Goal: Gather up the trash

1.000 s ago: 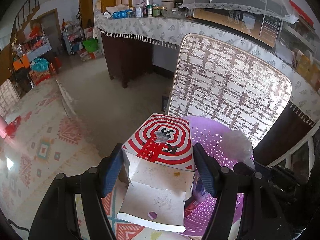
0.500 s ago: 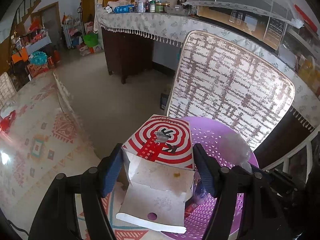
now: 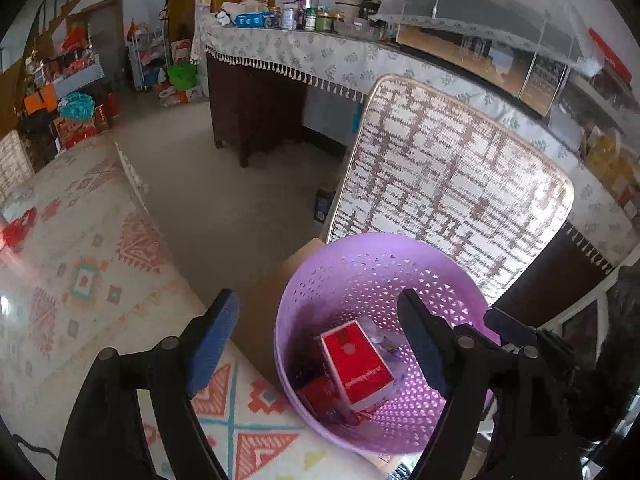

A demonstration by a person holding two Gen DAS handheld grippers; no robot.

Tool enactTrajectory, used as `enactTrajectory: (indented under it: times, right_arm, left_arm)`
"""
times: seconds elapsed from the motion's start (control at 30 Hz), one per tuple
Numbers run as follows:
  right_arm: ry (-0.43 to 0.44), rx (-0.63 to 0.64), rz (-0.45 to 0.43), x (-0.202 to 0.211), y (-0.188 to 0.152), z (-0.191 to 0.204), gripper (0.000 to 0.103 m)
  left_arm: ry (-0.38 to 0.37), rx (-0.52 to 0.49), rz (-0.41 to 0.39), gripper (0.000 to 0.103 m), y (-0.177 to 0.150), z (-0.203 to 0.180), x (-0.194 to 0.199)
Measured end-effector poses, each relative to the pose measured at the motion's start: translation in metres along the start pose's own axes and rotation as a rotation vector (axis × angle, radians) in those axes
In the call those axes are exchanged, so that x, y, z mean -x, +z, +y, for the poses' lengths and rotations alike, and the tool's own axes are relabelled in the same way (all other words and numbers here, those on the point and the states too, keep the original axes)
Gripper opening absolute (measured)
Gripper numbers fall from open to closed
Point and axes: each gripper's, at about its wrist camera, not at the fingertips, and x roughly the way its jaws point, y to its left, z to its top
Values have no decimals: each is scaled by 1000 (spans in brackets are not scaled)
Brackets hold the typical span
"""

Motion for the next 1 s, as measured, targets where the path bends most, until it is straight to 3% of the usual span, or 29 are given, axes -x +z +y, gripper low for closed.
enactTrajectory:
  times: [0.37, 0.6, 0.67, 0.87, 1.0]
  right_arm:
    - [6, -27, -34, 34, -20, 16, 70]
    - [6, -26, -103, 72, -41, 32, 79]
    - [-5, -14, -131, 84, -49, 39, 81]
    - [-86, 73, -222, 113, -74, 65, 90]
    - [-61, 101, -217, 126, -88, 77, 91]
  left_arm:
    - [71, 2, -172, 81, -32, 4, 98]
    - [185, 3, -373, 96, -72, 4, 172]
    - [212, 8, -424, 101, -82, 6, 190]
    - [258, 70, -528, 102, -112, 20, 238]
    - [316, 106, -585, 102, -133, 27, 258]
